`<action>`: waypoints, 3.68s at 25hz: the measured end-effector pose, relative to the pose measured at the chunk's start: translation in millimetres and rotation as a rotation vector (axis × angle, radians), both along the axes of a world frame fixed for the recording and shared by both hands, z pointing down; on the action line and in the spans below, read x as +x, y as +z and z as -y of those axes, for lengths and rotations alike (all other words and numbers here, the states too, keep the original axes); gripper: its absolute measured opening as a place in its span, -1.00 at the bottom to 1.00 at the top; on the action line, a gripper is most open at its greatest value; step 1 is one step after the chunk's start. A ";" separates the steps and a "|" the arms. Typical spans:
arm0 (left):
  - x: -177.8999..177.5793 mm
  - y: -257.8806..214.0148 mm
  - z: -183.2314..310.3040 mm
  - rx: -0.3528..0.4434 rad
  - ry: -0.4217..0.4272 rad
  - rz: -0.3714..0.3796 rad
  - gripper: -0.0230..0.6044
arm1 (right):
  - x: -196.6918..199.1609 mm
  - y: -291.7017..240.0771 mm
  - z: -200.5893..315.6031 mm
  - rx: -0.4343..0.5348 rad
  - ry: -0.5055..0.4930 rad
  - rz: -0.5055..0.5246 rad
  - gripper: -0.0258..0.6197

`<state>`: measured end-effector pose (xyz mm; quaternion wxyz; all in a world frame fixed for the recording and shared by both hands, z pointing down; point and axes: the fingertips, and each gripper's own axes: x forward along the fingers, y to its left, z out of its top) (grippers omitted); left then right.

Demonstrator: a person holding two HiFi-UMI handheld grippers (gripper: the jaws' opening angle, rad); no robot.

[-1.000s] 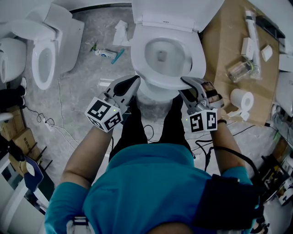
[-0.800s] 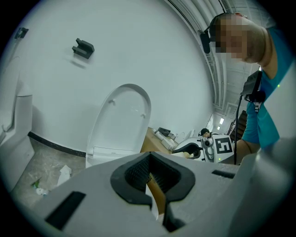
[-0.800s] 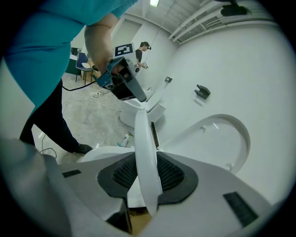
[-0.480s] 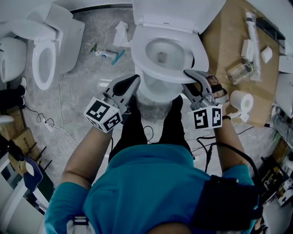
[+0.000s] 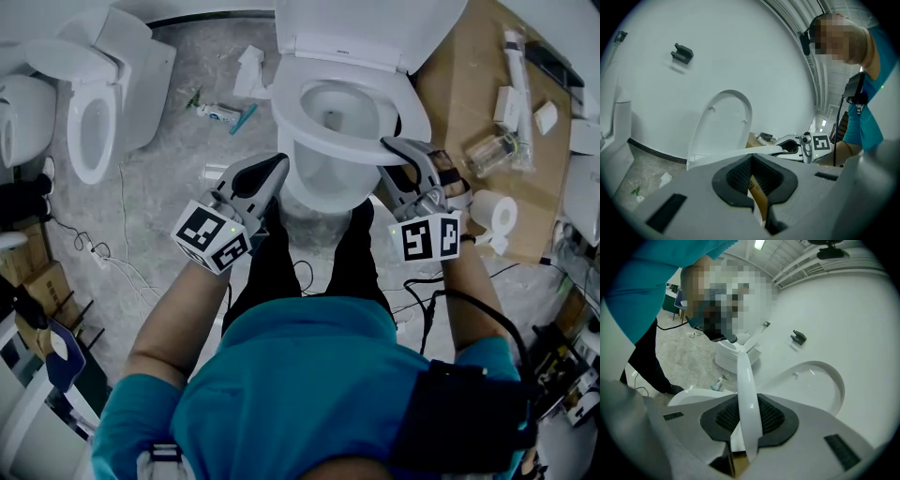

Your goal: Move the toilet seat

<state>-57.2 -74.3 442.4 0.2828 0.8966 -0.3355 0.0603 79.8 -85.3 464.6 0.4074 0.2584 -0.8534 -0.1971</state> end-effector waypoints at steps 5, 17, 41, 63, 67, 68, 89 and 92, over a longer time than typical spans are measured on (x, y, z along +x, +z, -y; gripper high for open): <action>-0.3 -2.5 2.7 0.008 -0.003 -0.003 -0.92 | 0.8 -5.0 6.8 0.010 0.002 0.003 -0.66; -1.3 -7.9 3.4 0.016 -0.005 -0.004 -0.92 | 3.6 -15.7 25.8 0.028 0.012 0.020 -0.68; -7.3 -22.3 23.6 0.081 -0.018 0.008 -0.92 | 6.2 -36.5 63.7 0.043 0.028 0.051 -0.71; -11.1 -62.5 77.2 0.204 0.009 0.048 -0.92 | 10.1 -51.2 98.8 0.034 0.039 0.097 -0.68; -2.8 -71.9 89.2 0.242 0.026 0.063 -0.92 | 14.0 -53.1 107.9 0.026 0.045 0.104 -0.67; -1.2 -74.2 92.5 0.246 0.028 0.061 -0.92 | 14.2 -54.0 110.2 0.027 0.045 0.105 -0.67; 19.8 -86.4 122.7 0.276 0.053 0.056 -0.92 | 17.4 -65.1 145.9 0.015 0.051 0.141 -0.63; 22.7 -86.5 125.8 0.279 0.056 0.058 -0.92 | 18.2 -65.9 150.7 0.015 0.051 0.147 -0.63</action>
